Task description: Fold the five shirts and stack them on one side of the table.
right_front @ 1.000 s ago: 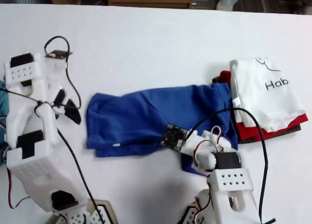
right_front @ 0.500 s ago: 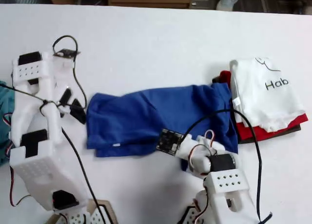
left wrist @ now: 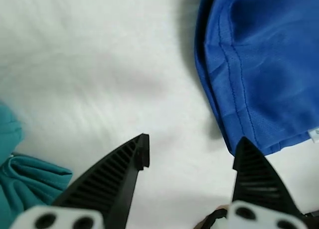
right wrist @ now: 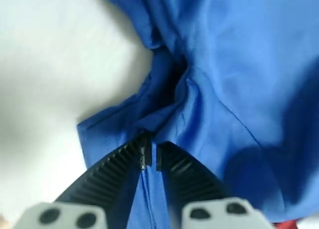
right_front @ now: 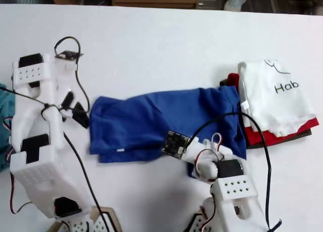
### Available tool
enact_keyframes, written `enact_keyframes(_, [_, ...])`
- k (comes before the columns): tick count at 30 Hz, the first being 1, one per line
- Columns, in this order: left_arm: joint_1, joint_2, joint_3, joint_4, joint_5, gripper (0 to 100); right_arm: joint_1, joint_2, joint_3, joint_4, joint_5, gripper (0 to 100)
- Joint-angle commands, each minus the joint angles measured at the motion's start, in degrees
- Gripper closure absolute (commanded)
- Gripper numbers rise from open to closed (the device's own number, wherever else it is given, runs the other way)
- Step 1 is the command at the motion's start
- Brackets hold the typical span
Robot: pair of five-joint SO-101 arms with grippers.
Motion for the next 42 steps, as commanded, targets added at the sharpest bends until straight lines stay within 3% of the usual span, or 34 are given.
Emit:
enact_keyframes(1, [0.18, -3.43, -0.22, 0.18, -0.09, 71, 0.04, -1.01, -1.67, 4.0, -0.26, 97.8])
enact_keyframes(8, [0.35, -3.43, -0.31, 0.18, -0.18, 71, -0.31, -1.01, -8.7, 11.74, -0.18, 97.8])
enact_keyframes(16, [0.26, -3.43, -0.31, 0.18, -0.26, 71, -0.31, -0.57, -9.93, 12.18, -0.62, 96.6])
enact_keyframes(23, [0.18, -3.43, -0.66, -1.23, 0.0, 71, -0.48, -0.75, -8.97, 12.62, -3.25, 68.9])
enact_keyframes(29, [0.53, -0.7, -0.66, -3.6, 3.52, 71, -1.63, -0.4, -6.59, 9.27, -3.34, 72.8])
enact_keyframes(42, [1.14, 5.63, -0.75, -3.6, 3.52, 71, 0.13, -0.4, 0.7, -0.84, -3.16, 73.1])
